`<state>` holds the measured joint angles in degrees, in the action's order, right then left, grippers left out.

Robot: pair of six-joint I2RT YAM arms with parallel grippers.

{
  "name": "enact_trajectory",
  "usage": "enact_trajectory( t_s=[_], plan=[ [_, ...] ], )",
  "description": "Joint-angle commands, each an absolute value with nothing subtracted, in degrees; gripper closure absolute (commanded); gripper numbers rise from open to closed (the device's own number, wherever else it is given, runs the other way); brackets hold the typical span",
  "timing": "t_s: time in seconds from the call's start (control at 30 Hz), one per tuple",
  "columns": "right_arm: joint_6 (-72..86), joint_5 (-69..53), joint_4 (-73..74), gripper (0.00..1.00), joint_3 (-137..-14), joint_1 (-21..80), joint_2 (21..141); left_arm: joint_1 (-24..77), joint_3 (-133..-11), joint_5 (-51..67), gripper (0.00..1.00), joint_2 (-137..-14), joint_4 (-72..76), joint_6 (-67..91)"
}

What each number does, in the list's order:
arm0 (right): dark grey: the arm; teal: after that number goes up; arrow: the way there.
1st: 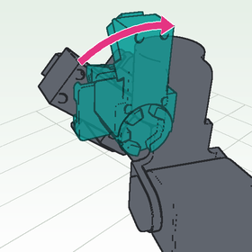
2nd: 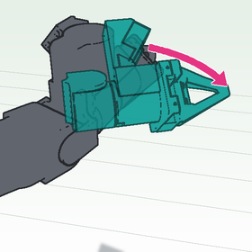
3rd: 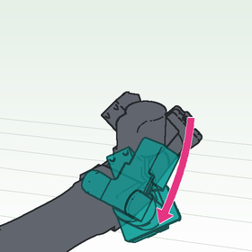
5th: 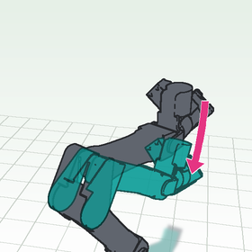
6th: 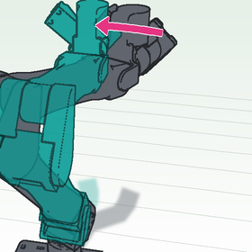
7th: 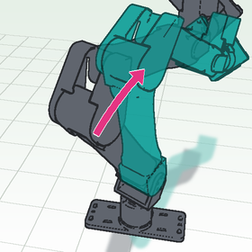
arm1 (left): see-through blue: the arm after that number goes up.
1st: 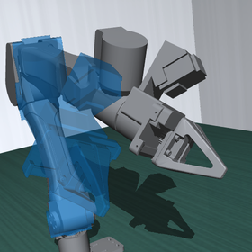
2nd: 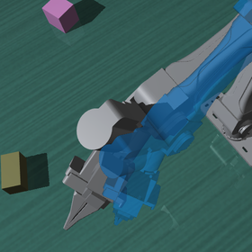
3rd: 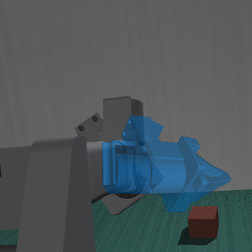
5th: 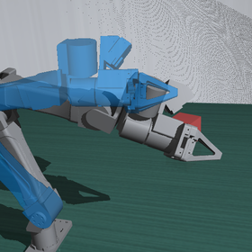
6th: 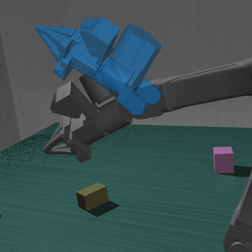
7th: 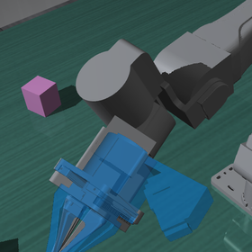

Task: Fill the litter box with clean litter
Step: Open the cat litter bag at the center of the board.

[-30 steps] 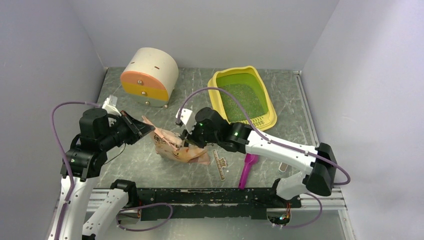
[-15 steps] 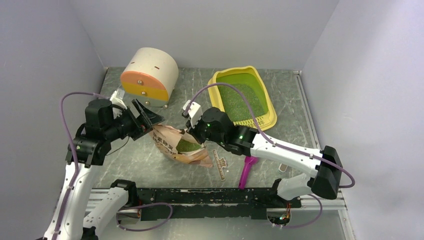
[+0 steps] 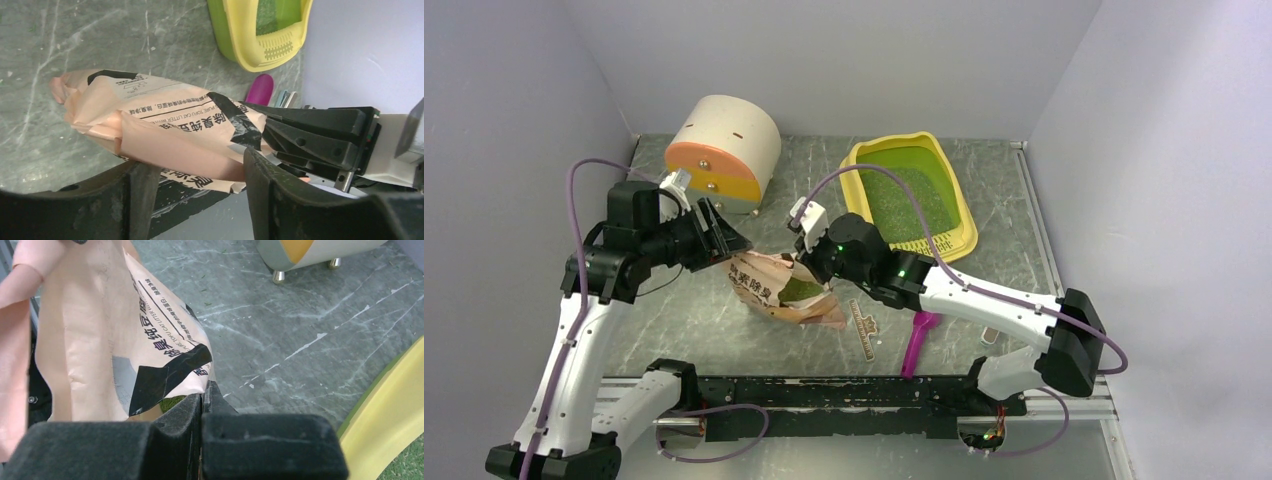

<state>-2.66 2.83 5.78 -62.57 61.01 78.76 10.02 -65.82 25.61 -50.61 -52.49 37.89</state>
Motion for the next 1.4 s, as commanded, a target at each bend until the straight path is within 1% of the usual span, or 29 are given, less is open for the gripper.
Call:
enact_trajectory(
  t_s=[0.0, 0.03, 0.13, 0.2, 0.3, 0.33, 0.47, 0.53, 0.57, 0.63, 0.7, 0.73, 0.8, 0.83, 0.87, 0.97, 1.03, 1.1, 1.17, 1.27, 1.37],
  plan=[
    [-4.0, 3.9, -3.8, 1.0, -63.7, 60.6, 78.6, 10.2, -70.0, 23.5, 0.41, -52.9, -59.3, 30.0],
    [-4.2, 4.0, -3.8, 1.0, -63.9, 60.4, 78.8, 10.2, -70.2, 23.9, 0.44, -53.2, -59.6, 29.1],
    [-4.8, 3.9, -4.1, 1.0, -64.5, 60.3, 79.5, 10.2, -70.0, 25.0, 0.6, -53.5, -59.4, 28.5],
    [-5.0, 4.1, -4.2, 1.0, -65.2, 60.2, 80.1, 10.2, -69.8, 25.4, 0.76, -53.3, -58.5, 28.6],
    [-4.7, 3.6, -4.9, 1.0, -66.1, 59.3, 81.4, 10.2, -70.1, 24.6, 0.93, -53.0, -58.3, 28.9],
    [-4.5, 3.3, -4.8, 1.0, -66.5, 59.0, 81.9, 10.2, -70.4, 24.0, 0.95, -52.9, -58.5, 29.1],
    [-2.6, 4.4, -2.2, 1.0, -68.6, 58.2, 83.4, 10.2, -70.4, 21.5, 0.95, -51.6, -58.3, 31.6],
    [-1.4, 4.6, -0.7, 0.97, -68.7, 57.9, 82.8, 10.2, -69.6, 20.6, 0.95, -50.5, -57.5, 33.8],
    [-0.8, 4.5, -0.3, 0.93, -68.6, 57.7, 82.3, 10.2, -69.1, 20.2, 0.95, -49.8, -57.0, 35.0],
    [-0.1, 4.5, 3.7, 0.78, -68.5, 57.4, 80.5, 10.2, -68.1, 18.5, 0.95, -48.4, -55.9, 37.5],
    [2.1, 4.7, 7.0, 0.69, -69.0, 56.9, 78.9, 10.2, -66.7, 17.7, 0.95, -47.2, -54.6, 39.6],
    [3.1, 5.3, 9.0, 0.62, -69.5, 56.7, 78.1, 10.2, -65.9, 17.5, 0.95, -46.6, -53.9, 40.6],
    [4.7, 7.0, 12.5, 0.45, -70.1, 56.5, 76.1, 10.2, -64.7, 17.6, 0.95, -46.0, -52.4, 42.1],
    [5.2, 8.1, 14.3, 0.39, -70.4, 56.4, 74.8, 10.2, -64.4, 17.8, 0.95, -46.0, -52.0, 42.6],
    [6.3, 10.0, 15.9, 0.36, -70.3, 56.4, 73.0, 10.2, -64.4, 17.8, 0.95, -46.1, -52.0, 42.8],
    [9.7, 18.4, 19.6, 0.21, -67.8, 56.3, 66.0, 10.2, -64.8, 17.3, 0.95, -46.6, -52.3, 42.7],
    [13.7, 25.3, 23.9, 0.18, -65.5, 56.2, 61.4, 10.2, -64.8, 17.0, 0.95, -46.5, -52.0, 42.6],
    [22.9, 31.5, 31.2, 0.18, -63.2, 55.9, 57.8, 10.2, -64.5, 17.1, 0.95, -46.3, -51.4, 42.9],
    [33.0, 35.8, 41.7, 0.18, -60.0, 55.9, 54.9, 10.2, -63.7, 17.4, 0.95, -46.1, -50.2, 43.3],
    [48.1, 36.1, 51.4, 0.18, -52.6, 55.8, 50.3, 10.2, -62.5, 18.0, 0.95, -46.1, -48.7, 43.5],
    [58.3, 31.4, 56.2, 0.18, -47.0, 55.8, 47.5, 10.2, -61.7, 18.4, 0.95, -46.2, -47.8, 43.5]
  ],
)
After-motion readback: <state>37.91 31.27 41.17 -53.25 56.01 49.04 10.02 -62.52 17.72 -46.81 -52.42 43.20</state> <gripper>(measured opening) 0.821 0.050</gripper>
